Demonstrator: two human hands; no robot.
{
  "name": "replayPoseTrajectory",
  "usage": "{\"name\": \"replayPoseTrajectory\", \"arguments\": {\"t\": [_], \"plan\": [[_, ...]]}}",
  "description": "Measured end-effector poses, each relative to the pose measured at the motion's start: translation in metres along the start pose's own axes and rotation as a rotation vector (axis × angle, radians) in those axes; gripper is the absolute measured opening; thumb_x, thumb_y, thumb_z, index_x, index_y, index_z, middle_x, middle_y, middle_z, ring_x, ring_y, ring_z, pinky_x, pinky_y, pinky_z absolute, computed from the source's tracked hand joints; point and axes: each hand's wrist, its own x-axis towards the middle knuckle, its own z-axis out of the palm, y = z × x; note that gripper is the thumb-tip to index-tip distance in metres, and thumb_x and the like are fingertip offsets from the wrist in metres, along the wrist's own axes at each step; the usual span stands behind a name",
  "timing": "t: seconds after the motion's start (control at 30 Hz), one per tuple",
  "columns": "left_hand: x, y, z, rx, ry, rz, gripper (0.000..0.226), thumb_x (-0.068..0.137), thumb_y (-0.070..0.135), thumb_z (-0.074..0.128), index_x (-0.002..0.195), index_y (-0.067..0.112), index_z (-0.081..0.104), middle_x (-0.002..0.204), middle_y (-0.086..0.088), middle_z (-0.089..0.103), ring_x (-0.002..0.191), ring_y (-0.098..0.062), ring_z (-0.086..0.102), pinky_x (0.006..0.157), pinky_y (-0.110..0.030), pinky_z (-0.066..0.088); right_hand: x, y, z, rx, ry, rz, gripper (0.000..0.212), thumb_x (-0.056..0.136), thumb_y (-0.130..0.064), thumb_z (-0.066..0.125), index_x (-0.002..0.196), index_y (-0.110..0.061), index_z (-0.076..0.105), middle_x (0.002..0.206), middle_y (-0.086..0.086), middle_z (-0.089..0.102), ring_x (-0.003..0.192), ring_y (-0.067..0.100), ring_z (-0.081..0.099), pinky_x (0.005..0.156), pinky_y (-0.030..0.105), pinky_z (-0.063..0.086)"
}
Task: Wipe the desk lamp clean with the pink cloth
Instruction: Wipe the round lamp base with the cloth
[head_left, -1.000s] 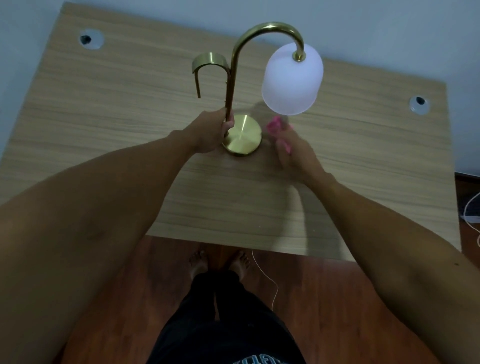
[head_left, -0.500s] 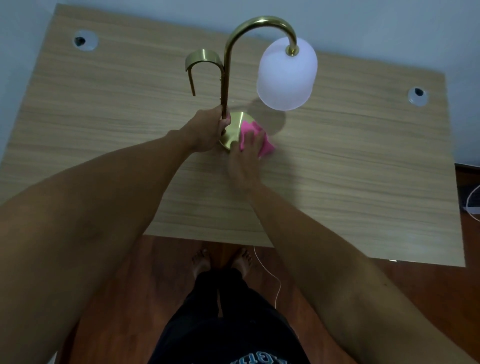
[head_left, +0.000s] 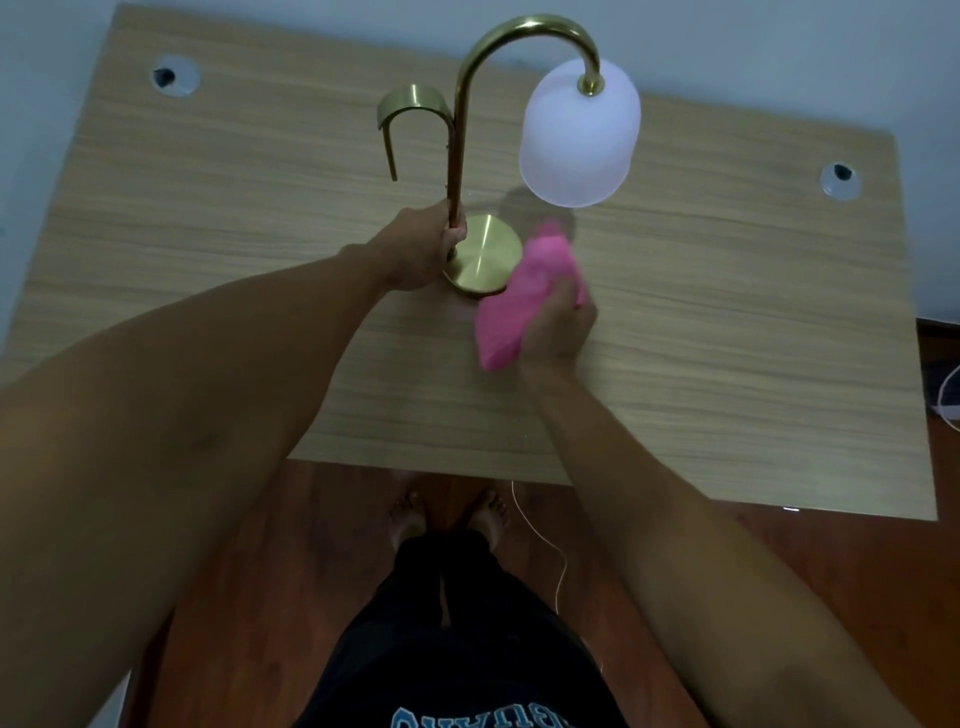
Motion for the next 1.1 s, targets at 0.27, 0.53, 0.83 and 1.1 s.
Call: {"name": "replayPoseTrajectory", "arguments": {"t": [0.27,0.53,0.83,1.1], "plan": [[0.002,0.0,0.004,0.012,0.023,0.004,0.027,0.107,0.028,0.041,0.124,0.013,0.054,0.105,-0.003,0.061,0.094,-0.017,0.057,0.08,-0.03,0.041,0.05,0.026,0.01,-0.74,-0.61,-0.49,0.044,0.105,-0.029,0.04,0.138,-0.01,0.061,0.125,0.019,0.067,0.113,0.031,0.065,0.097,0.039,0.055],[0.0,0.001,0.005,0.046,0.024,0.018,0.025,0.107,0.027,0.04,0.12,0.012,0.054,0.103,-0.005,0.061,0.095,-0.022,0.058,0.082,-0.034,0.045,0.043,0.073,-0.02,-1.414,-0.896,-1.031,0.068,0.104,-0.036,0.045,0.166,-0.025,0.021,0.175,0.014,0.01,0.161,0.036,0.001,0.127,0.067,0.01],[0.002,-0.002,0.001,0.052,0.002,0.018,0.013,0.106,0.029,0.042,0.107,0.022,0.052,0.099,-0.004,0.064,0.09,-0.021,0.057,0.078,-0.032,0.037,0.08,0.033,-0.048,-1.348,-0.975,-1.288,0.054,0.101,-0.029,0.041,0.14,0.0,0.062,0.151,0.021,0.056,0.149,0.031,0.044,0.131,0.025,-0.003],[0.002,-0.003,0.003,0.023,-0.001,-0.004,0.016,0.105,0.031,0.041,0.111,0.022,0.053,0.1,-0.003,0.064,0.089,-0.019,0.058,0.076,-0.032,0.039,0.086,0.008,-0.028,-0.797,-0.549,-0.46,0.056,0.101,-0.023,0.041,0.156,-0.012,0.044,0.153,0.015,0.049,0.124,0.032,0.06,0.104,0.042,0.054]]}}
